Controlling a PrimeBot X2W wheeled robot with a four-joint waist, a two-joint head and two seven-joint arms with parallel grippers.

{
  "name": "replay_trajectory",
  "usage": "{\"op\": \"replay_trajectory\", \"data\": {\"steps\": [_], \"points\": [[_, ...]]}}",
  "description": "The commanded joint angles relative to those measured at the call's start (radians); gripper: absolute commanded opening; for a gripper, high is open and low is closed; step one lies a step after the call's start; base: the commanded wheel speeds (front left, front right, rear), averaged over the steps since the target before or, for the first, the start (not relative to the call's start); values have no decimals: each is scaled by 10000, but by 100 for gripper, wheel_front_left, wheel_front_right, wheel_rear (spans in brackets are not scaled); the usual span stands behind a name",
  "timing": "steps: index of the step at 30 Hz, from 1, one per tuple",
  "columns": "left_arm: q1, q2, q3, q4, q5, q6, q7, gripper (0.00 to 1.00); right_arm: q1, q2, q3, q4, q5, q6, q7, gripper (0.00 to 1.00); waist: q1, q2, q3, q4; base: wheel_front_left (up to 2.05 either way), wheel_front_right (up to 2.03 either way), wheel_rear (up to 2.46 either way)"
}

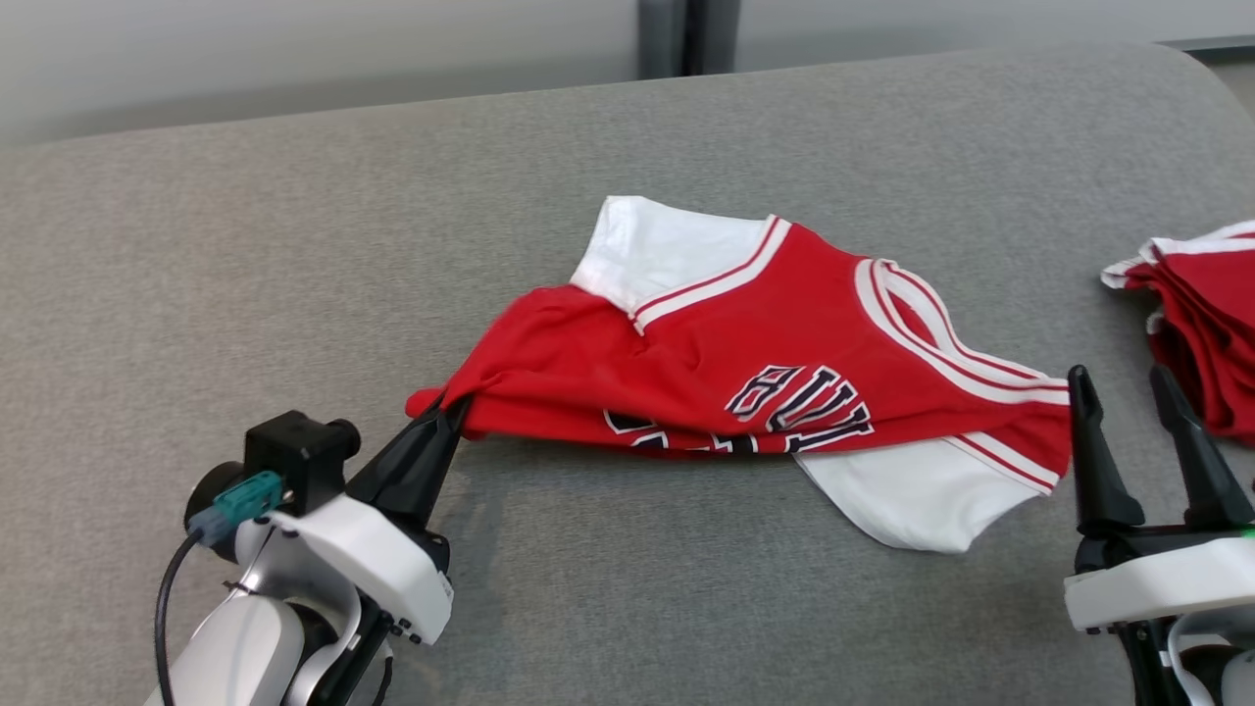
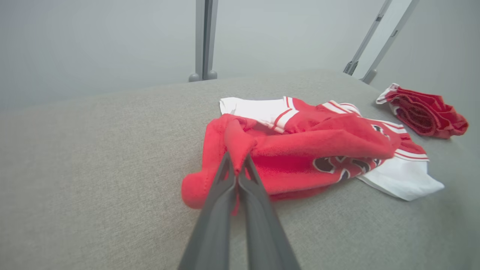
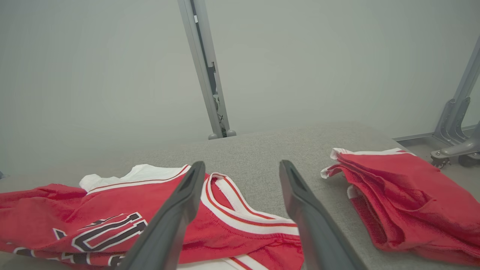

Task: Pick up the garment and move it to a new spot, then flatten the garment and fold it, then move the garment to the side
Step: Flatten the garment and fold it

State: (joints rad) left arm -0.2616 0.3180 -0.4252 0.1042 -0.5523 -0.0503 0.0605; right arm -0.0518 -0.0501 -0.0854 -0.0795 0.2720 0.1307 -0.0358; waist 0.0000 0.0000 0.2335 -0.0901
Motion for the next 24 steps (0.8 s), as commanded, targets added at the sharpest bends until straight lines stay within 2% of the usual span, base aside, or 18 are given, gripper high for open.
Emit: {"op": "replay_trajectory", "data": {"steps": [1,9,15,18,24], "points": [[230,198,109,-587,138,224,96,0,26,-28,-146,-46,-13,0,-22,100,0,0,-34,249,0,0,0],[1246,893,310,-4165,413,1159,1010,0,-11,-27,-746,-239,-137,0,180,100,0,0,-99,840,0,0,0],[887,1420,549,-6039,912,1431,1560,0,-89,-27,-894,-329,-139,0,239,100,0,0,-71,947,0,0,0],[374,1655,652,-6076,1144,1349,1818,0,-170,-27,-818,-294,-86,0,253,100,0,0,-22,810,0,0,0],[-1871,1228,806,-3500,666,771,1779,0,-342,-28,-615,-157,41,0,222,100,0,0,201,119,0,0,0]]}}
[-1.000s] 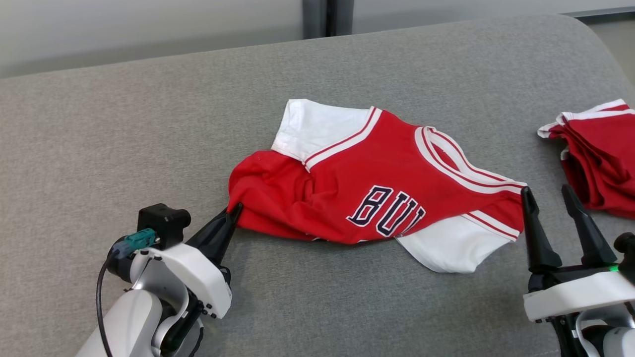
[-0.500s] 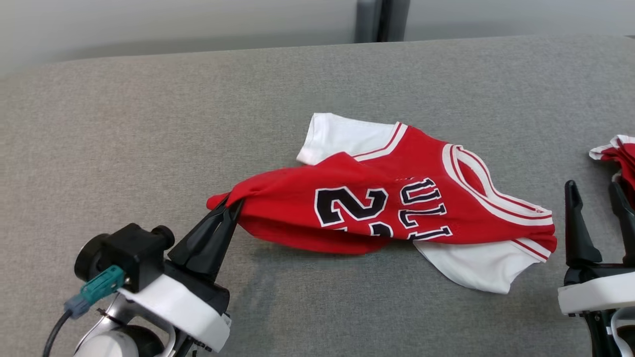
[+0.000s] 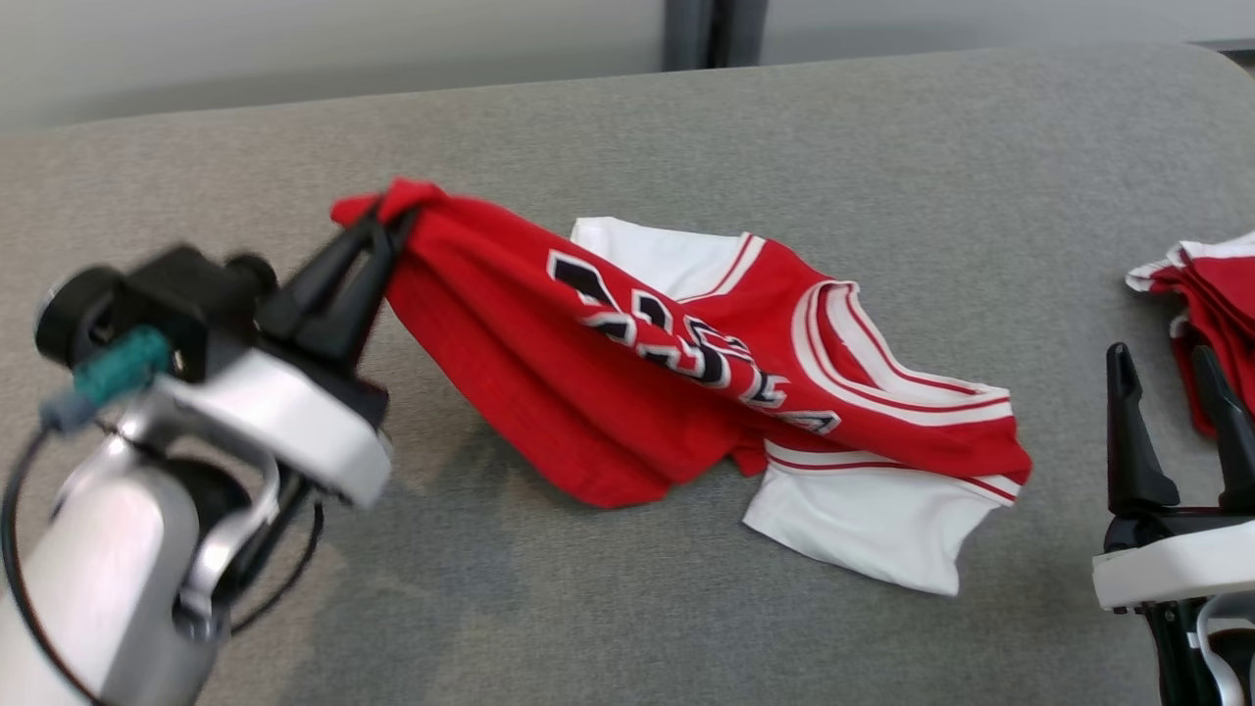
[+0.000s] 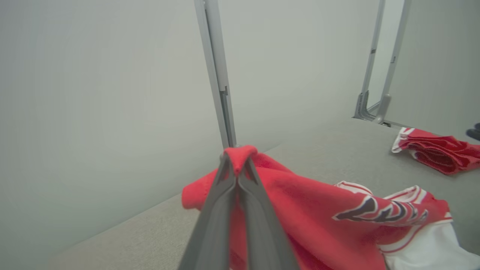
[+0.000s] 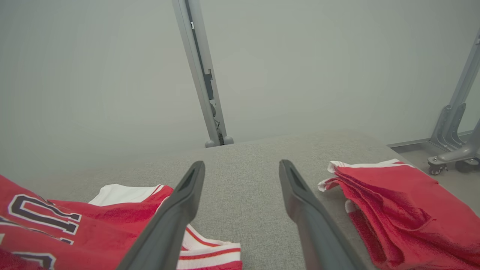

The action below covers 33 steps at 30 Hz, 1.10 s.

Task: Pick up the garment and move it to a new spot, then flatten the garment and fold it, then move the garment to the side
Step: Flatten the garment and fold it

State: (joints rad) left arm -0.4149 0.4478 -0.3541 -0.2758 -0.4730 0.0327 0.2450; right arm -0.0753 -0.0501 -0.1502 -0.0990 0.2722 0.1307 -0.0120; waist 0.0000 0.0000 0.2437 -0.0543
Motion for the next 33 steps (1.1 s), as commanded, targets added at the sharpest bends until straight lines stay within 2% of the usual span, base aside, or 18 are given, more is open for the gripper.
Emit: {"op": "replay_trajectory", "data": {"steps": [1,5,6,11,15,17,18,25,29,33], "points": [[-684,-163,116,920,-185,-172,-143,0,-134,-28,85,55,55,0,-25,100,0,0,147,-356,0,0,0],[-1961,-450,191,3431,-313,-579,-630,0,-267,-30,364,152,132,0,-103,100,0,0,382,-834,0,0,0],[-1961,-450,191,3431,-313,-579,-630,0,-267,-30,364,152,132,0,-103,100,0,0,382,-834,0,0,0],[-3192,-776,114,6410,-333,-1013,-1307,0,-499,-26,724,360,253,0,-244,100,0,0,707,-1278,0,0,0],[-3841,-1052,10,8274,-424,-1247,-1892,0,-648,-29,889,564,335,0,-373,100,0,0,921,-1419,0,0,0],[-4030,-1191,-22,8948,-495,-1344,-2198,39,-705,-26,983,656,358,0,-449,100,0,0,979,-1423,0,0,0],[-4106,-1247,-26,9238,-507,-1371,-2393,100,-738,-29,1011,687,369,0,-454,100,0,0,995,-1409,0,0,0],[-3732,-1705,155,10206,-744,-1404,-3965,100,-830,-29,1152,828,278,0,-519,100,0,0,940,-1077,0,0,0],[-3187,-1803,296,10018,-728,-1112,-4689,100,-848,-31,1116,786,179,0,-501,100,0,0,821,-809,0,0,0],[-2287,-1851,609,9141,-550,-574,-5021,100,-781,-29,1092,691,45,0,-452,100,0,0,663,-521,0,0,0]]}}
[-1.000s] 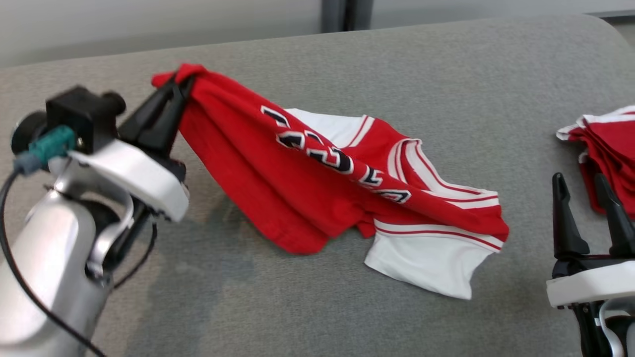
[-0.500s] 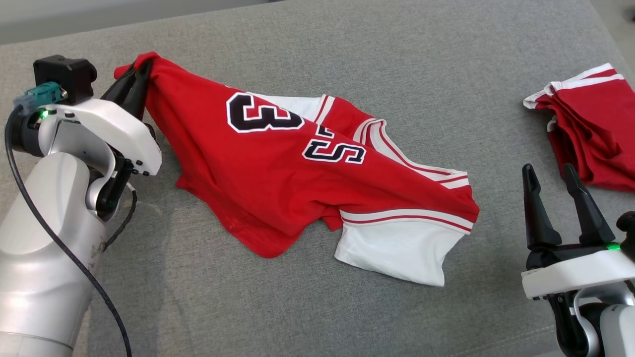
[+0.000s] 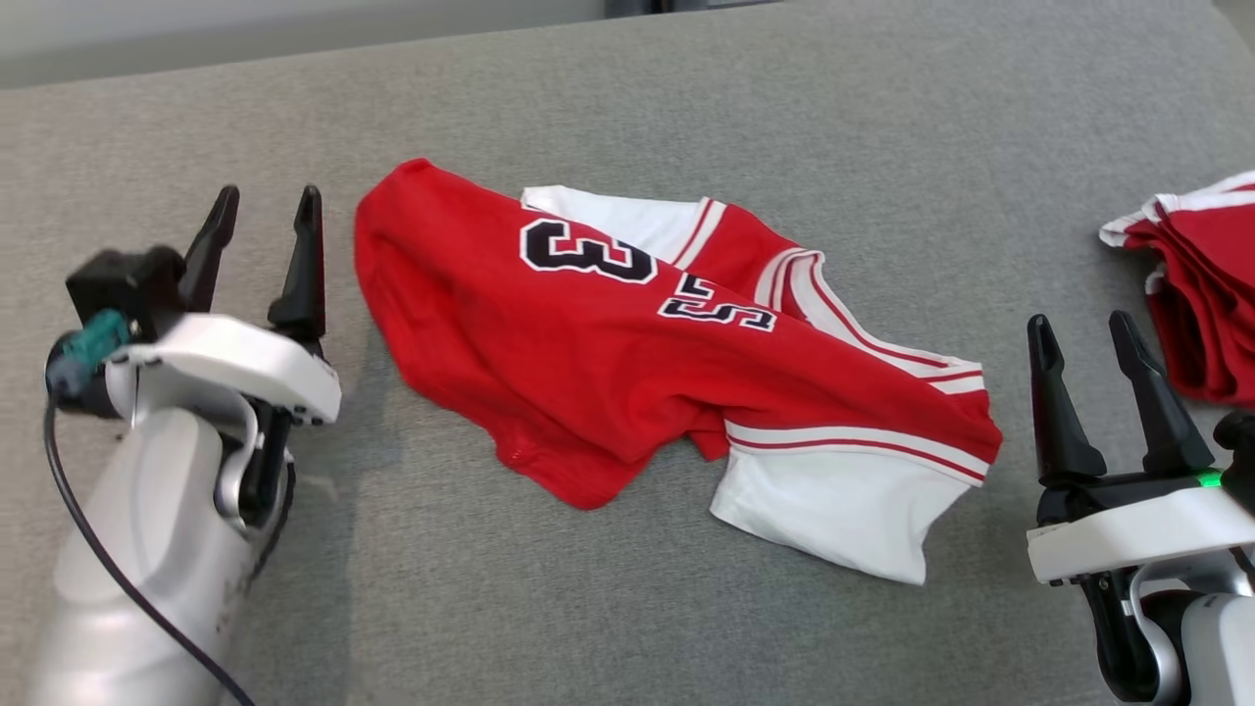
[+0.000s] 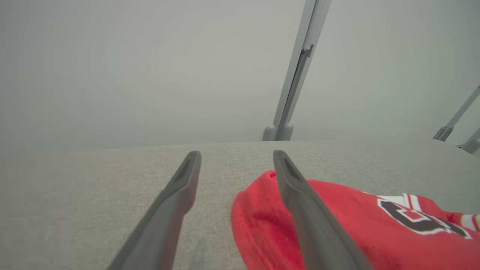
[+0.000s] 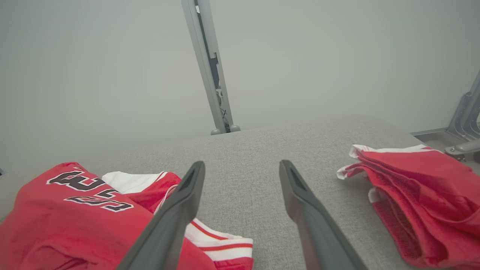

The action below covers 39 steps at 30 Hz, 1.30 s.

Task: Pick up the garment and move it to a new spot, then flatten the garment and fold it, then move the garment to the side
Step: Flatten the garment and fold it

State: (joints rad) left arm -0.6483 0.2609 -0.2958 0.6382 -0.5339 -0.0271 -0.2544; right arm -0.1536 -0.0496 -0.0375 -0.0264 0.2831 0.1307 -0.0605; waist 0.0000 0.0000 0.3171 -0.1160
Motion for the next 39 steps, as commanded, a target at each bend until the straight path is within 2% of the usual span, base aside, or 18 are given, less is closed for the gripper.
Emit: {"op": "replay_trajectory", "data": {"steps": [1,8,15,22,30,39], "points": [[289,-3,103,-348,137,181,-56,100,26,-37,-58,-64,-68,0,55,100,0,0,-111,183,0,0,0],[2384,-210,984,-3748,946,1061,-91,100,81,-35,-1,-243,-336,0,177,100,0,0,-400,648,0,0,0],[4133,-329,1581,-6037,1683,1228,-95,100,177,-46,23,-324,-582,0,321,100,0,0,-794,995,0,0,0],[5275,-138,1435,-6585,2138,1392,-24,100,434,-69,114,-267,-723,0,399,100,0,0,-1303,1088,0,0,0],[6333,6,1097,-7128,2270,1670,856,100,985,-52,81,-436,-749,0,510,100,0,0,-1786,1112,0,0,0],[6517,38,959,-7336,2178,1742,1252,100,1175,-41,-27,-645,-687,0,668,100,0,0,-1845,1087,0,0,0]]}}
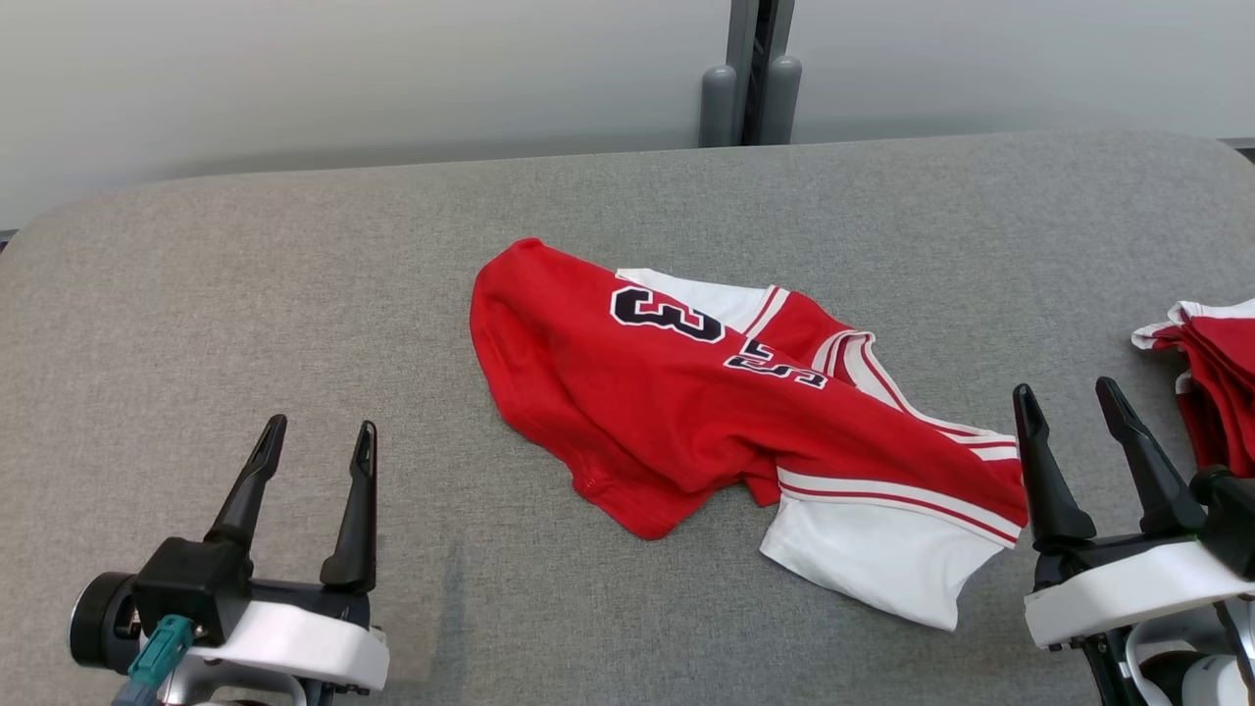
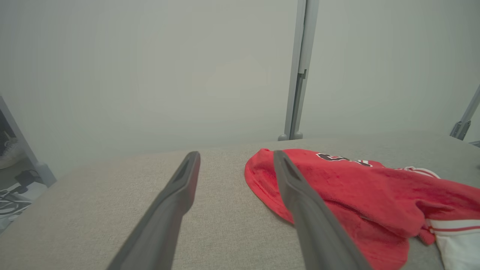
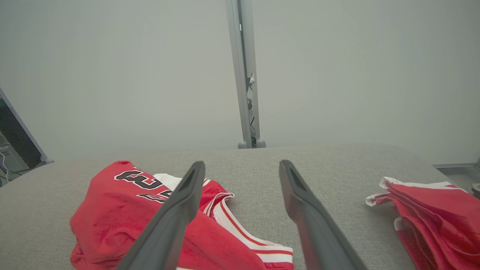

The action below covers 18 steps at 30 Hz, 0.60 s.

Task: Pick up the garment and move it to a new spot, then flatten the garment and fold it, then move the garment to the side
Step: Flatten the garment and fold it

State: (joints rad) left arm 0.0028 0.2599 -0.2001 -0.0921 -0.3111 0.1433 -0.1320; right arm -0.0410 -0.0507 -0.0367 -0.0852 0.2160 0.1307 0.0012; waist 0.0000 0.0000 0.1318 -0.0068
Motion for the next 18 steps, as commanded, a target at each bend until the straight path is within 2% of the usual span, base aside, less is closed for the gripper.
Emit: {"op": "replay_trajectory", "data": {"steps": [1,5,13,14,18], "points": [[-86,69,-23,-38,-34,13,59,100,48,-28,-39,-67,0,0,57,100,0,0,26,-11,0,0,0],[-571,157,-294,74,-56,-275,481,100,-16,-24,-2,-113,36,0,64,100,0,0,195,-79,0,0,0],[-1668,11,-1500,1182,-598,-1499,2274,100,-282,-23,226,-95,153,0,35,100,0,0,767,-565,0,0,0],[-1894,-68,-1748,1536,-734,-1764,2572,100,-351,-20,300,-53,223,0,-18,100,0,0,936,-724,0,0,0],[-2309,-155,-2084,2276,-892,-2095,3039,100,-476,-22,395,61,344,0,-139,100,0,0,1233,-1002,0,0,0]]}}
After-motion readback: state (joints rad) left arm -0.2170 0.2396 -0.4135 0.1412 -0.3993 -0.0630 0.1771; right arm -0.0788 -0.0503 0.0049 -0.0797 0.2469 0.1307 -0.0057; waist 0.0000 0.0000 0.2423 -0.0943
